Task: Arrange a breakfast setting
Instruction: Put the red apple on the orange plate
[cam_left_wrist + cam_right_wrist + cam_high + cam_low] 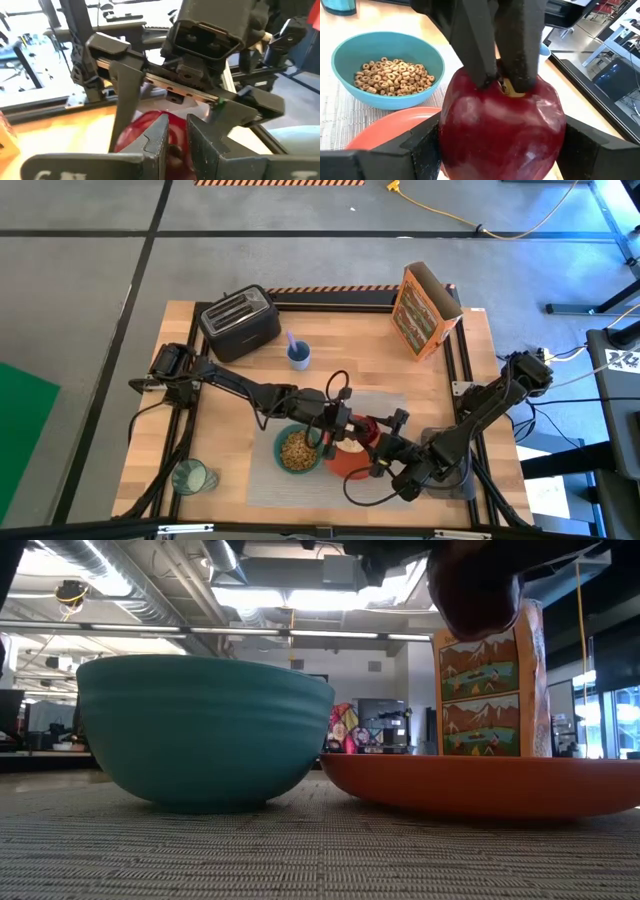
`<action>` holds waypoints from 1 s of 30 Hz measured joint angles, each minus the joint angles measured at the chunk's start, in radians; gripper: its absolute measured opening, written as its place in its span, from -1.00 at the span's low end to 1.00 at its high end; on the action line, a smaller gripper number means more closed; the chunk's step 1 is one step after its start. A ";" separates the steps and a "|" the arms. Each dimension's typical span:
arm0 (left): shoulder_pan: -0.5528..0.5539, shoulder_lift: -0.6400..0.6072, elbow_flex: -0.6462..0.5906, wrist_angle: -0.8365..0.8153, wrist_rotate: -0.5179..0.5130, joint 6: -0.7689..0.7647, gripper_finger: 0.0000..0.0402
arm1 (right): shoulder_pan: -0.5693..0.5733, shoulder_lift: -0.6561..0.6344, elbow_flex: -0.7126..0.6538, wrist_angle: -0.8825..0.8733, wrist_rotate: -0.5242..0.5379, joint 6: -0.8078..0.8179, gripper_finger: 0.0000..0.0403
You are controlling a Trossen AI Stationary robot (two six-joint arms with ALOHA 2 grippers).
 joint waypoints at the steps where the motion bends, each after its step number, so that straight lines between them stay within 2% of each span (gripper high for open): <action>1: 0.000 0.000 0.000 0.002 0.001 0.002 -0.66 | 0.000 -0.001 0.000 0.001 0.000 0.000 0.44; 12: 0.003 -0.001 0.000 -0.006 -0.069 0.008 -0.41 | 0.001 -0.001 0.001 0.002 0.000 0.000 0.44; 16: 0.003 -0.019 0.000 -0.037 -0.076 0.010 -0.41 | 0.001 -0.001 0.002 0.004 0.012 -0.001 0.44; 22: 0.001 -0.110 0.000 -0.182 -0.144 0.031 -0.41 | 0.002 -0.001 0.002 0.009 0.058 -0.001 0.44; 30: -0.021 -0.100 -0.001 -0.153 -0.126 0.057 -0.41 | 0.003 -0.001 0.004 0.011 0.062 -0.003 0.44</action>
